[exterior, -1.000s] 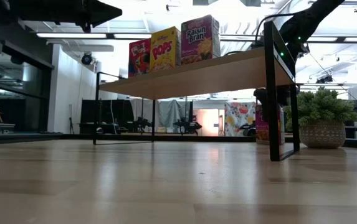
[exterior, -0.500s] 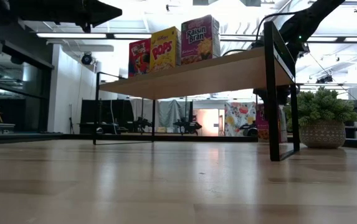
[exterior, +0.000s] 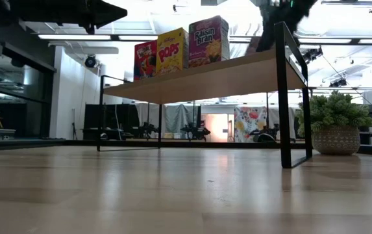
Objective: Stack cereal on shelf
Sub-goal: Put the purple cereal box on the shelf
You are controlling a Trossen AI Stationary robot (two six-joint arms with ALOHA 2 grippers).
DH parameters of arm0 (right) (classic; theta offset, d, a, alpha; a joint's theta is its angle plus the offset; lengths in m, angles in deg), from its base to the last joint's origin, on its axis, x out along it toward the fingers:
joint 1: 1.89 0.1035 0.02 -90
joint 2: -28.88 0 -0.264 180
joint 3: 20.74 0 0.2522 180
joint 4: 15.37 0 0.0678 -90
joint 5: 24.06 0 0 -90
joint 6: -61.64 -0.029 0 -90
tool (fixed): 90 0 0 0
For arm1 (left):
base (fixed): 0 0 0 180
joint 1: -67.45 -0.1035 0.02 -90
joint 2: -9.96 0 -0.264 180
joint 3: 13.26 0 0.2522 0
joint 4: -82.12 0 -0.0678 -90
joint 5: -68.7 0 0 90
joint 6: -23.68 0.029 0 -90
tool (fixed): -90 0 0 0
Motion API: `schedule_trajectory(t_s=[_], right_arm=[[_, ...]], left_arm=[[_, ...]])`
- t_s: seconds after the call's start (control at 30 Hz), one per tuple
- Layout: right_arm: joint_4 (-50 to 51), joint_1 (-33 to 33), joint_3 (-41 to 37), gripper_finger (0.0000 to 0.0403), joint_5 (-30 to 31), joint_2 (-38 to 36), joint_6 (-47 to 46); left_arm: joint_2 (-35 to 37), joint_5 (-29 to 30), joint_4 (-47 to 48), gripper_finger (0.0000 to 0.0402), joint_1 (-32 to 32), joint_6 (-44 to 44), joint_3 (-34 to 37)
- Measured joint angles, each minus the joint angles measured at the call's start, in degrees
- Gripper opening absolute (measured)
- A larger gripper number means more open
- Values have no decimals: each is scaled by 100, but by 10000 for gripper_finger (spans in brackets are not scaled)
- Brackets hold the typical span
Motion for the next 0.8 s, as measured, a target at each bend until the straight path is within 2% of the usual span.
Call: schedule_trajectory(t_s=[0.2, 0.37, 0.57, 0.8], right_arm=[[1451, 1572, 1281, 137, 1189, 308, -1213], [1915, 2550, 1835, 138, 1532, 855, -2118], [1951, 3034, 2028, 138, 1471, 1437, -2246], [1969, 3067, 2057, 138, 1496, 1810, -2193]], left_arm=[[0, -1, 2, 0, 1, 0, 0], [0, 1, 0, 0, 1, 0, 0], [0, 1, 7, 0, 1, 0, 0], [2, -1, 7, 0, -1, -2, 0]])
